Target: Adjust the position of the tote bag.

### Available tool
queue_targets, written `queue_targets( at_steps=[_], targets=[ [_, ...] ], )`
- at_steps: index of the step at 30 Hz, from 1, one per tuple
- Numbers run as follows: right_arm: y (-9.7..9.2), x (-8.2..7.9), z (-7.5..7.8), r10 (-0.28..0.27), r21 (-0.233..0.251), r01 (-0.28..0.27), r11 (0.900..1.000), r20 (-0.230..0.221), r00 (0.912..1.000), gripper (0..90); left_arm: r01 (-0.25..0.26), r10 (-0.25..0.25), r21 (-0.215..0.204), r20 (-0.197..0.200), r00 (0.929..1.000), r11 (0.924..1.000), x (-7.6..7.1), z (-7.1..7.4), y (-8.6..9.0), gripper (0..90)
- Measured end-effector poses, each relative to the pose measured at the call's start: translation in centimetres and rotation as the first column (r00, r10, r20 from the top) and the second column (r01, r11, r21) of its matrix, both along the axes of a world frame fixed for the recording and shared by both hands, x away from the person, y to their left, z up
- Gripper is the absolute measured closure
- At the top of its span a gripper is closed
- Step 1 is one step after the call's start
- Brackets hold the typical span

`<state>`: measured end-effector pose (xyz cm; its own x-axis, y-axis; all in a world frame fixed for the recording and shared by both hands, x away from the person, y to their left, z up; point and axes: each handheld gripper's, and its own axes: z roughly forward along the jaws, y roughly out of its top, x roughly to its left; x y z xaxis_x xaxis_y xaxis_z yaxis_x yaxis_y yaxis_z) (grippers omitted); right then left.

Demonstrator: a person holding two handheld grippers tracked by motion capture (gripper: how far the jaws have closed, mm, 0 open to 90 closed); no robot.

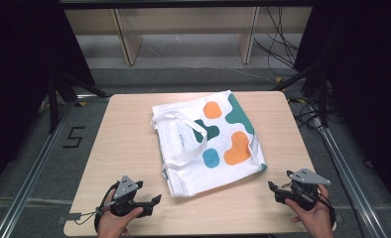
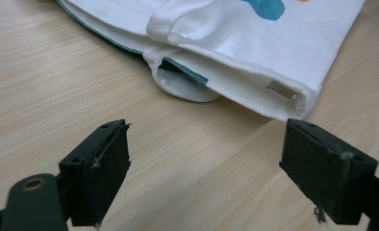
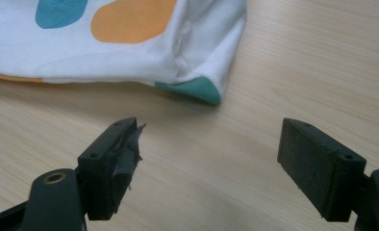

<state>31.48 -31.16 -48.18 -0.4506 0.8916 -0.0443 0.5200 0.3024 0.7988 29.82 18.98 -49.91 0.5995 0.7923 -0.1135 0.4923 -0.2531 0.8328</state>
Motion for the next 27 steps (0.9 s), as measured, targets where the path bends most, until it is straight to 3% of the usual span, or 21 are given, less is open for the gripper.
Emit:
queue_targets(
  at_steps=[11,13,14,20,24,27],
  targets=[
    [0.0,0.2,-0.3,0.002,-0.029,-0.002,0.9996,-0.002,1.0000,21.4,0.022,-0.022,-0.030,0.007,0.9997,0.9993,0.2,0.2,-1.1,17.9],
    [0.0,0.3,-0.3,0.003,-0.036,-0.003,0.9993,0.002,1.0000,21.4,0.038,-0.039,-0.045,-0.002,0.9993,0.9983,0.4,0.2,-1.3,19.2],
    [0.0,0.3,-0.3,0.003,-0.029,-0.003,0.9996,-0.009,1.0000,21.4,0.050,-0.052,-0.089,-0.028,0.9982,0.9948,0.6,0.1,-1.6,19.9],
    [0.1,0.5,-0.4,0.012,-0.029,-0.013,0.9995,-0.012,0.9998,21.1,0.074,-0.079,-0.125,-0.034,0.9963,0.9894,0.8,0.2,-2.6,24.5],
    [0.1,0.5,-0.4,0.011,-0.044,-0.012,0.9990,-0.011,0.9999,21.2,0.087,-0.089,-0.092,-0.026,0.9957,0.9920,1.0,0.6,-3.1,26.8],
    [0.1,0.5,-0.4,0.013,-0.056,-0.013,0.9983,-0.001,0.9999,21.2,0.089,-0.093,-0.112,-0.031,0.9952,0.9897,1.1,0.6,-3.3,29.3]
  ],
)
